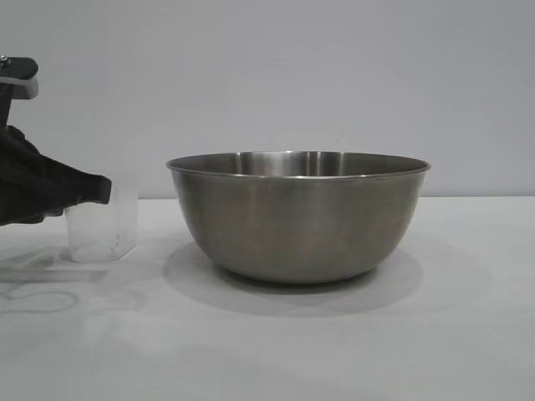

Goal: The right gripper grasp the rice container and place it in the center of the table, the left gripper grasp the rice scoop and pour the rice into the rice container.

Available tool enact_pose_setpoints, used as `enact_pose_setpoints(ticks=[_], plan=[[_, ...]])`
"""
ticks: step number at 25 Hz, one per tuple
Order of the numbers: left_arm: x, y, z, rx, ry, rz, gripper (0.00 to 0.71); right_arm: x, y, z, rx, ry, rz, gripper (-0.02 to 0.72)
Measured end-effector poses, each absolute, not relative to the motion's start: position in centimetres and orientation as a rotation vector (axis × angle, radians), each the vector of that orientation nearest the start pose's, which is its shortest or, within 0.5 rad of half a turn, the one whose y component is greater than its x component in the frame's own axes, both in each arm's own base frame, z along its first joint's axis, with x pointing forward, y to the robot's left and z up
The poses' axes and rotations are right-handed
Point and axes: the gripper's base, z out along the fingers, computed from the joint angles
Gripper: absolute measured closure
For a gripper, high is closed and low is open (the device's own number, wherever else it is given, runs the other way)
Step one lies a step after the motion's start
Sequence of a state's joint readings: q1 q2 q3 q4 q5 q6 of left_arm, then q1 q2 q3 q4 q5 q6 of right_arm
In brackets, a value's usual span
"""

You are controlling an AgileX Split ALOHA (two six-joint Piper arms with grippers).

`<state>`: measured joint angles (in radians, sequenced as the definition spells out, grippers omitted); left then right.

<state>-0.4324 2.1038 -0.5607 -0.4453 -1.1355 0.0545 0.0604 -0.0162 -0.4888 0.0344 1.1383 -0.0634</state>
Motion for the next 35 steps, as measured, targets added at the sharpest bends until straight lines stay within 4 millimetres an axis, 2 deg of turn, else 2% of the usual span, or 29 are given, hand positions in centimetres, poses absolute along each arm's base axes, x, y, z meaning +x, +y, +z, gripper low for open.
enact_pose_setpoints(ticks=[2, 6, 7, 10, 15, 16, 20, 27, 35], plan=[[29.2, -9.6, 7.0, 0.008, 1.902, -0.003, 0.527, -1.0, 0.2, 26.8, -0.134, 2.112, 0.040, 0.703], [28.6, -9.3, 6.7, 0.018, 1.924, 0.006, 0.532, -1.0, 0.2, 26.8, -0.134, 2.112, 0.040, 0.703], [28.2, -9.1, 6.6, 0.022, 1.936, 0.011, 0.491, -1.0, 0.2, 26.8, -0.134, 2.112, 0.040, 0.703], [27.3, -8.8, 6.4, 0.039, 1.964, 0.017, 0.506, -1.0, 0.2, 26.8, -0.134, 2.112, 0.040, 0.703], [25.8, -8.4, 7.5, 0.075, 1.963, -0.005, 0.506, -1.0, 0.2, 26.8, -0.134, 2.112, 0.040, 0.703], [25.4, -8.4, 7.7, 0.095, 1.965, -0.015, 0.462, -1.0, 0.2, 26.8, -0.134, 2.112, 0.040, 0.703], [23.8, -8.4, 8.1, 0.187, 1.978, -0.061, 0.477, -1.0, 0.2, 26.8, -0.134, 2.112, 0.040, 0.703], [20.8, -7.2, 8.2, 0.228, 2.036, -0.053, 0.477, -1.0, 0.2, 26.8, -0.134, 2.112, 0.040, 0.703], [20.4, -6.7, 8.1, 0.194, 2.050, -0.027, 0.477, -1.0, 0.2, 26.8, -0.134, 2.112, 0.040, 0.703]])
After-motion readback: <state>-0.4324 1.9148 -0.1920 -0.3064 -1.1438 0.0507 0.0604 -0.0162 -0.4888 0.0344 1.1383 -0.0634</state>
